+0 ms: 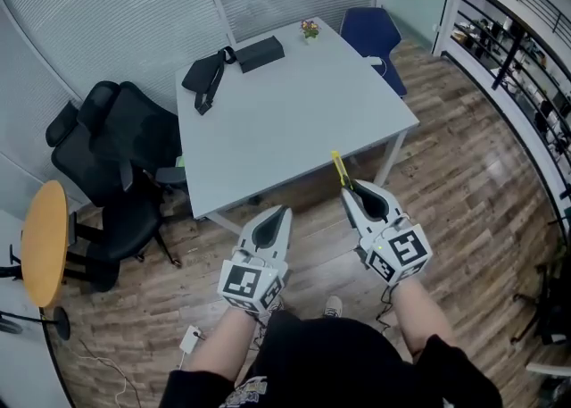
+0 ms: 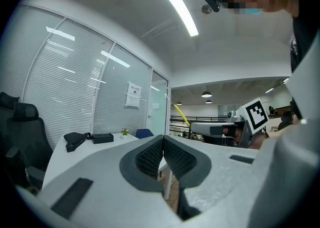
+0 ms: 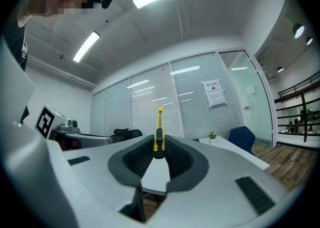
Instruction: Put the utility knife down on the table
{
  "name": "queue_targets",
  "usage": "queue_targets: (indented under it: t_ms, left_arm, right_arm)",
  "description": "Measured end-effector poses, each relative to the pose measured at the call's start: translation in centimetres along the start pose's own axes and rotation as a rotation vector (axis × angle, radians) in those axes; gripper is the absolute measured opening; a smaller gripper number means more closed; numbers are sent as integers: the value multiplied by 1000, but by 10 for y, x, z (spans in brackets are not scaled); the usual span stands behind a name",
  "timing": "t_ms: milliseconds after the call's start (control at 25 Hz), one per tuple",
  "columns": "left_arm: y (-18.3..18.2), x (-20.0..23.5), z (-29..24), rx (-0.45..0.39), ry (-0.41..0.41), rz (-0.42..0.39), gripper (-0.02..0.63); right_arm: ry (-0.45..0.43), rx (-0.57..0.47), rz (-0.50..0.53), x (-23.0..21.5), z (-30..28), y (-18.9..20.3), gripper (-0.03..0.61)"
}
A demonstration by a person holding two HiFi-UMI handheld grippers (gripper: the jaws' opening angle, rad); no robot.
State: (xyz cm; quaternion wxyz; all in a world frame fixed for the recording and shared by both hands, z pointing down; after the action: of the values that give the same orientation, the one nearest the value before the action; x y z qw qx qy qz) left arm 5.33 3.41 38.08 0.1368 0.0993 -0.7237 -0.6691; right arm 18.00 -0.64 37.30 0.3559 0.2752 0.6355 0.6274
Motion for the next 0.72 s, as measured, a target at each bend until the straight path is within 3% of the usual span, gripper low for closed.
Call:
queue_targets:
  t_ms: [360,720]
  left_arm:
    - [-1,30,-33,-8,17,24,5]
    - [-6,101,-78,-5,91,49,5]
  right_arm:
    - [30,17,1,-24,-34,4,68]
    - [106,34,15,-42,-110,3,69]
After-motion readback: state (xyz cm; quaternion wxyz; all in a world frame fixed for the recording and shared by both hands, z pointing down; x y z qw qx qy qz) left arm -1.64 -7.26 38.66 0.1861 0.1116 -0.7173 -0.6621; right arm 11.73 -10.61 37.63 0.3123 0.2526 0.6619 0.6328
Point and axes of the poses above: the fingertips, and each gripper's own axes: z backward along the fingers, x to its left, y out of its underside, the point moved 1 cm from there along z, backward along the fingers, and after that the axes turned 11 degrees about -y, right-handed, at the moved point
